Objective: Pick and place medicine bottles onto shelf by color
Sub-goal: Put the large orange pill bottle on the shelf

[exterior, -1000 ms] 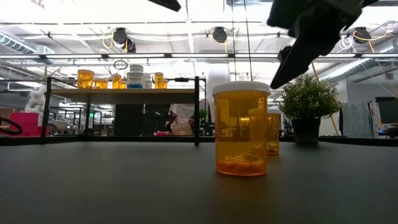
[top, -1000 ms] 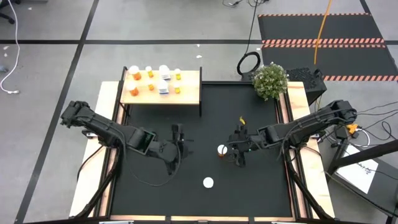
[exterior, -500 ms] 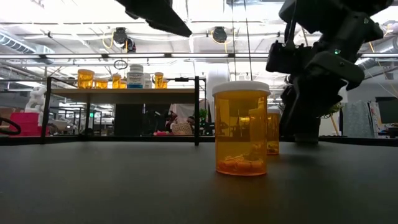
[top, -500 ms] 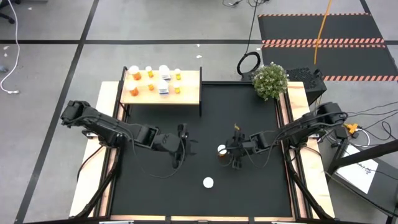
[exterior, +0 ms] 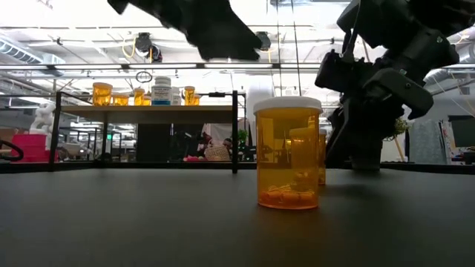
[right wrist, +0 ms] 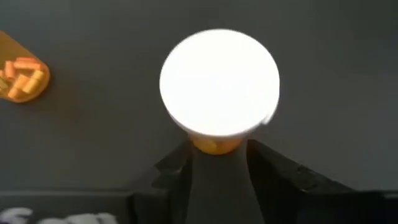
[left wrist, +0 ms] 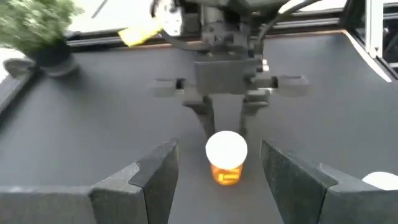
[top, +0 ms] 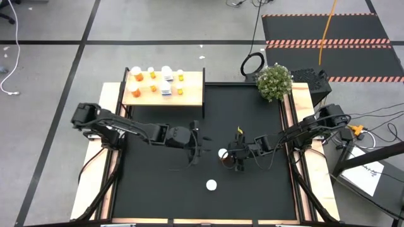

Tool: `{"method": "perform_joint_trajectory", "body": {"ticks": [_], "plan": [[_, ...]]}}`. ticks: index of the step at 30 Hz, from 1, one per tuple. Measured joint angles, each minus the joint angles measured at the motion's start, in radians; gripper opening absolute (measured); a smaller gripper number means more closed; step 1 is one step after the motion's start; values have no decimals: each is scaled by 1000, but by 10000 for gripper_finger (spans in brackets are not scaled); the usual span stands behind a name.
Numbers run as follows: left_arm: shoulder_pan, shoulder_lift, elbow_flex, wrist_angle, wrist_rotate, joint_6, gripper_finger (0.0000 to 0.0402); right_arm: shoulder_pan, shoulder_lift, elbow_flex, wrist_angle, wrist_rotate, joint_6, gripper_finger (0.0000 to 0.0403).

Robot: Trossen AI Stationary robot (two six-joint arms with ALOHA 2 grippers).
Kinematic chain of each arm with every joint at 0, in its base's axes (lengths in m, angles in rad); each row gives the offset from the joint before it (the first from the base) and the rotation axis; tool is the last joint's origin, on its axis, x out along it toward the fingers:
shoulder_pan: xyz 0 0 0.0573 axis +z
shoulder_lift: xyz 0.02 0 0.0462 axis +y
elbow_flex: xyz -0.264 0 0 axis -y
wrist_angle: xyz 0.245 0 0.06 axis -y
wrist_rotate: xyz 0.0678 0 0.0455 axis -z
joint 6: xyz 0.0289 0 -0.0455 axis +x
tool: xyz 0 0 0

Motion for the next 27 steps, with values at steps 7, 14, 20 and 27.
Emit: {"method": "perform_joint_trajectory", "body": {"ticks": [7,14,20,27], "plan": [[22,138,46,57,140,-11,227,-13,0,-6,-5,1,-9,113],[24,252,120,62,186,-23,300,-30,0,-5,32,0,-37,99],[38,300,213,-118,166,-48,371,-32,0,-5,44,-1,-55,93],[44,323,330,-272,164,-33,377,-32,0,-6,35,-2,-56,93]]}}
